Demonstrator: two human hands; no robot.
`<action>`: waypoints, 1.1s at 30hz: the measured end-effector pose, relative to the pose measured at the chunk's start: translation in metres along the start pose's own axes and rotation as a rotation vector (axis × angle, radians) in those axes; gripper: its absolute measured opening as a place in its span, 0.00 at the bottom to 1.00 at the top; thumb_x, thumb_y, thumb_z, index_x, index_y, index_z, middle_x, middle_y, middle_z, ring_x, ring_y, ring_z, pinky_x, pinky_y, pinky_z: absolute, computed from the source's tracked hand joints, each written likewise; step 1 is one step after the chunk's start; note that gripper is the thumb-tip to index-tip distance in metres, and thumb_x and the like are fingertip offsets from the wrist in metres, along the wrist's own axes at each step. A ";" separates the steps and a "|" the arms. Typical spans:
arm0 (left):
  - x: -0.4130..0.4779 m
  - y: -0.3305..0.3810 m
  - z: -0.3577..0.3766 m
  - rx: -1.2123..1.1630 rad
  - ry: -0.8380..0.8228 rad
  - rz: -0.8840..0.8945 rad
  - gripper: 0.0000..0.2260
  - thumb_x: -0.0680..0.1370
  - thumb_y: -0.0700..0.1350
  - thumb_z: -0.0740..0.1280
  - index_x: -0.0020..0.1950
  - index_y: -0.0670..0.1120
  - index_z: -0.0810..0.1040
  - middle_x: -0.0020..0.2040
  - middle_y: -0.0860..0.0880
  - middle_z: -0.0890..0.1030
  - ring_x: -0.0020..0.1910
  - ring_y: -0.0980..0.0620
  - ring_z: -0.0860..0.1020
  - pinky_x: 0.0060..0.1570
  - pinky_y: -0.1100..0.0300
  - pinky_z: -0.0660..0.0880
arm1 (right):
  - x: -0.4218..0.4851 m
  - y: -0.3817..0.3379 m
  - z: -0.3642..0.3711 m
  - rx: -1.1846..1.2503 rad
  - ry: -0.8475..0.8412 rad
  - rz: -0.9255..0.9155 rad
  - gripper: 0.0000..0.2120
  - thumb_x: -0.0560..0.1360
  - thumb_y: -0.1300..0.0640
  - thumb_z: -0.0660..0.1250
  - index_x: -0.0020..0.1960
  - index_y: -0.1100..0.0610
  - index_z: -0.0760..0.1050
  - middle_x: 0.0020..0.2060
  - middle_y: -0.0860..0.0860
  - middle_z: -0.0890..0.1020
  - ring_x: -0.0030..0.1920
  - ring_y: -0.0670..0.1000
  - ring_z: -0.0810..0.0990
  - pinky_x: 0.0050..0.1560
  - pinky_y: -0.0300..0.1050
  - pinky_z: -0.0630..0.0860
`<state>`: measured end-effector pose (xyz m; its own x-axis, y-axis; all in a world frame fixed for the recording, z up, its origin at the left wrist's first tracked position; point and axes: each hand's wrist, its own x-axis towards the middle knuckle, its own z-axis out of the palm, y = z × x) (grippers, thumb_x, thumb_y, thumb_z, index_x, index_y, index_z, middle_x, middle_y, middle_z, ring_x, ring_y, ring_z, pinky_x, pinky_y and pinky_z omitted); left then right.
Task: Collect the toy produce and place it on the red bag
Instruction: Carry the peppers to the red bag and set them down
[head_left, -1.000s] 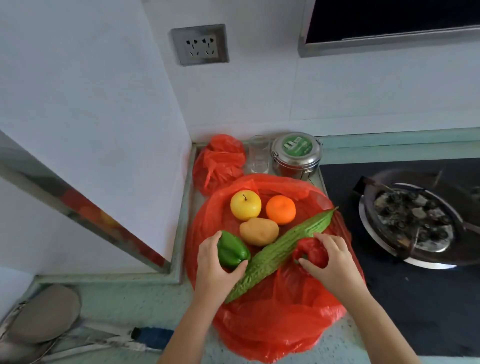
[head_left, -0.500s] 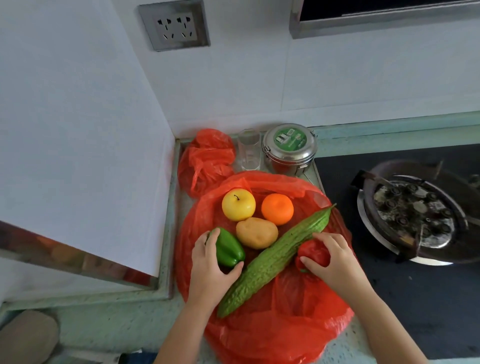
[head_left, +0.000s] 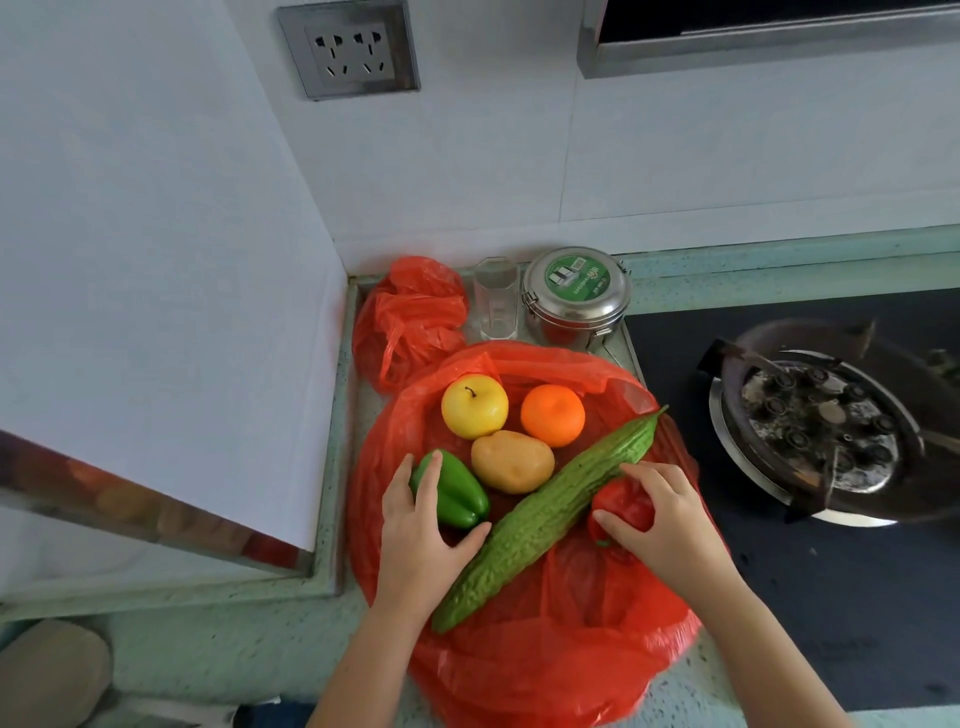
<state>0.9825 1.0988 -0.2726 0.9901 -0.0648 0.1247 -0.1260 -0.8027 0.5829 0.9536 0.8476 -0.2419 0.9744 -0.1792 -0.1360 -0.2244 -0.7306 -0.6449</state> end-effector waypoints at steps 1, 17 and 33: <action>0.000 0.001 0.000 0.001 -0.004 0.001 0.41 0.64 0.54 0.76 0.73 0.48 0.61 0.71 0.38 0.61 0.70 0.40 0.60 0.63 0.47 0.64 | -0.001 -0.001 -0.001 -0.001 0.000 -0.001 0.30 0.67 0.44 0.71 0.65 0.52 0.68 0.61 0.51 0.69 0.64 0.53 0.67 0.62 0.48 0.68; -0.017 0.064 -0.023 0.142 0.151 0.322 0.23 0.73 0.53 0.61 0.63 0.41 0.72 0.62 0.39 0.74 0.64 0.38 0.70 0.59 0.44 0.71 | -0.042 -0.019 -0.030 -0.131 0.299 -0.170 0.20 0.70 0.52 0.71 0.59 0.58 0.75 0.58 0.55 0.76 0.59 0.57 0.72 0.56 0.51 0.70; -0.055 0.111 -0.054 0.045 0.098 0.662 0.19 0.75 0.49 0.61 0.61 0.41 0.76 0.59 0.43 0.77 0.63 0.42 0.70 0.58 0.42 0.71 | -0.133 -0.070 -0.042 -0.266 0.543 -0.138 0.20 0.72 0.46 0.59 0.59 0.55 0.75 0.58 0.53 0.78 0.61 0.57 0.74 0.58 0.64 0.71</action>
<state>0.9107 1.0454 -0.1718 0.6947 -0.4997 0.5174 -0.6997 -0.6365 0.3246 0.8393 0.8948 -0.1475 0.8632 -0.3301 0.3820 -0.1617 -0.8975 -0.4102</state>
